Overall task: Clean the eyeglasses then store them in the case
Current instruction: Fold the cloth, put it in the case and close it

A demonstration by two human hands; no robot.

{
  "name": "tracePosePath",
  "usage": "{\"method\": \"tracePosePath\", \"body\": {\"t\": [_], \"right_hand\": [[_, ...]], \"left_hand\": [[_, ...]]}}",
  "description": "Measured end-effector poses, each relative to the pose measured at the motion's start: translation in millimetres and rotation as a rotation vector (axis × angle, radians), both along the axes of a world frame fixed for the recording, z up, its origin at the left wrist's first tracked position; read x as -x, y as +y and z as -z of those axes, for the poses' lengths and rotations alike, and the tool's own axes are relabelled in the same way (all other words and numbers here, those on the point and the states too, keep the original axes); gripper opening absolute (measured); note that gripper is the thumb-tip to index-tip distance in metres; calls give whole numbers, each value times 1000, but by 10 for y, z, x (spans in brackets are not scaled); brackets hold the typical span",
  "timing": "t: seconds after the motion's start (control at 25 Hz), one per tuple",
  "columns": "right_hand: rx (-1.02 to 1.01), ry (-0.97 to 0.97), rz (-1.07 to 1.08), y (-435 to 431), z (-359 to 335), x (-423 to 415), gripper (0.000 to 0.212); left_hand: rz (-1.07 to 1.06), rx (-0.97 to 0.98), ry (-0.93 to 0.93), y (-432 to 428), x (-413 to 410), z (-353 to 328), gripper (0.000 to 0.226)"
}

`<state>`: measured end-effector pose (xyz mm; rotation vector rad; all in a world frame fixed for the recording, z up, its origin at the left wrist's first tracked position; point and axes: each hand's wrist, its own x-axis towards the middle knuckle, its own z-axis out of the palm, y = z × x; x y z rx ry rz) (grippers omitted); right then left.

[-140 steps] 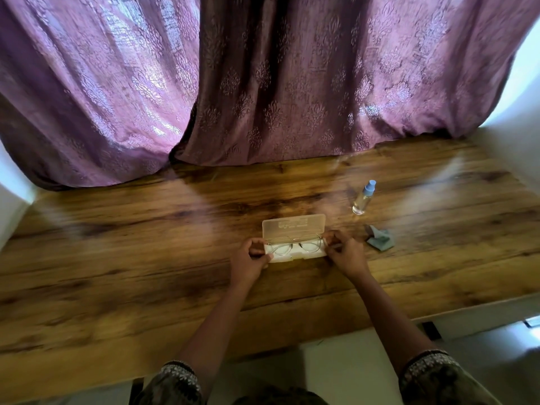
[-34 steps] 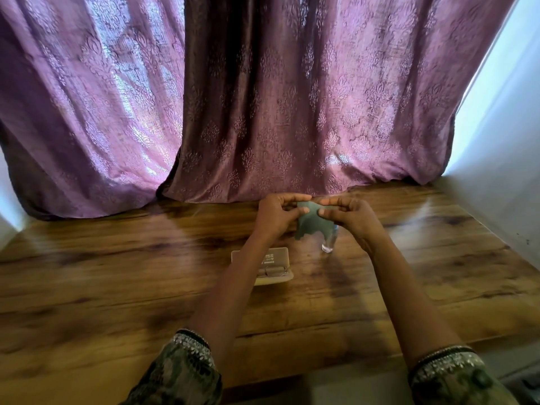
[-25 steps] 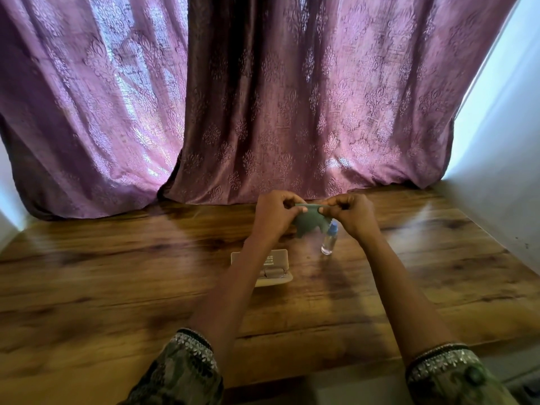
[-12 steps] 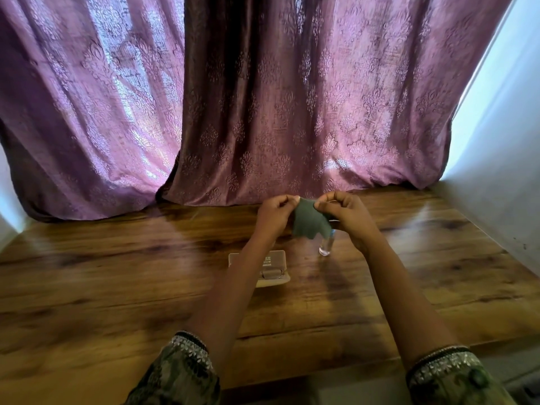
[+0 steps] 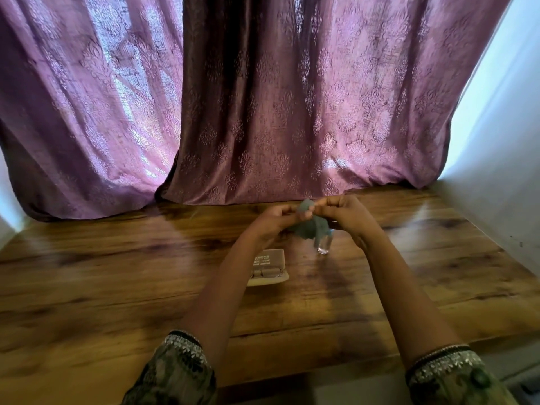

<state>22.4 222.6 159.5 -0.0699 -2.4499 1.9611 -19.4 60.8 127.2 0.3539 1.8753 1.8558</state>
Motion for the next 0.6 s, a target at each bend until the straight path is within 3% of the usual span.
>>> {"method": "tracePosePath", "body": {"t": [0.12,0.32,0.6], "right_hand": [[155,-35,64,21,6,14,4],[374,-58,136,-23,125,46,19],[426,-98,80,-13,192,84,14]], "left_hand": [[-1,-45,-130,-46,0,104,11],[-174,-344,-195,-9,-23,84,7],[-261,-270,-150,16,-56,-20,4]]}}
